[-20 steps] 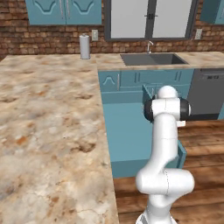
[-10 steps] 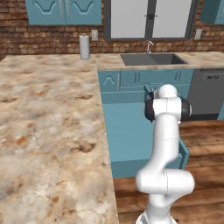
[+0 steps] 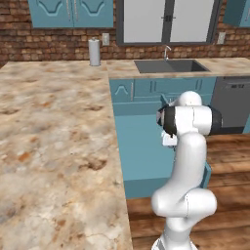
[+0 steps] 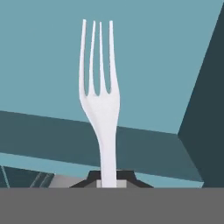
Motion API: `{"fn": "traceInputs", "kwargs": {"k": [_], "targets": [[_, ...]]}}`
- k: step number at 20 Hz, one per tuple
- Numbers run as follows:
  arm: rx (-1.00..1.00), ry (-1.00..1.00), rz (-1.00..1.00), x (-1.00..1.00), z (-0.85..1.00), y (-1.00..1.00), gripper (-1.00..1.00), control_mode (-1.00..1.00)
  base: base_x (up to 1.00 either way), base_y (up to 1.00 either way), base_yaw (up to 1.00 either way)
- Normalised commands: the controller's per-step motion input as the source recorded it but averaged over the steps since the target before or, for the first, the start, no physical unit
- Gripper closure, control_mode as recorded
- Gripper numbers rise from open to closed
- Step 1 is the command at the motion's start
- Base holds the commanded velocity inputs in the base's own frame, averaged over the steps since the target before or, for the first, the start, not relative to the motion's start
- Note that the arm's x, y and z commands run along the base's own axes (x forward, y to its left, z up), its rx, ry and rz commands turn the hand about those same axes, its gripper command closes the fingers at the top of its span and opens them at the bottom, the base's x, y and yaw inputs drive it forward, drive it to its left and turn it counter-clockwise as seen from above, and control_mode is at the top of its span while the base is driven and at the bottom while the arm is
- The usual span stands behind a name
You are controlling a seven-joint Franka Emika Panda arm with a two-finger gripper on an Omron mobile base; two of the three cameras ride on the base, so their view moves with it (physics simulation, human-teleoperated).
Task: Organize the utensils by type. Pick up the wooden spoons from the counter and place them in the open cabinet. Then pick up the metallic utensils from the counter and place them in the open drawer.
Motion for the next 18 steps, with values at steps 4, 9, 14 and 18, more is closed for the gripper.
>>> {"fn": "traceInputs", "kwargs": {"k": [4,9,14,18], "targets": [[0.0,-0.18,-0.05,0.09,0.0,0.56,1.0,-1.0,0.0,0.0,0.0],[0.0,-0.14,-0.02,0.38,0.0,0.31,1.0,-1.0,0.0,0.0,0.0],[0.0,-0.01,0.0,0.55,-0.09,0.0,1.0,-1.0,0.0,0.0,0.0],[0.0,0.0,0.0,0.63,-0.46,0.01,1.0,-1.0,0.0,0.0,0.0]]}}
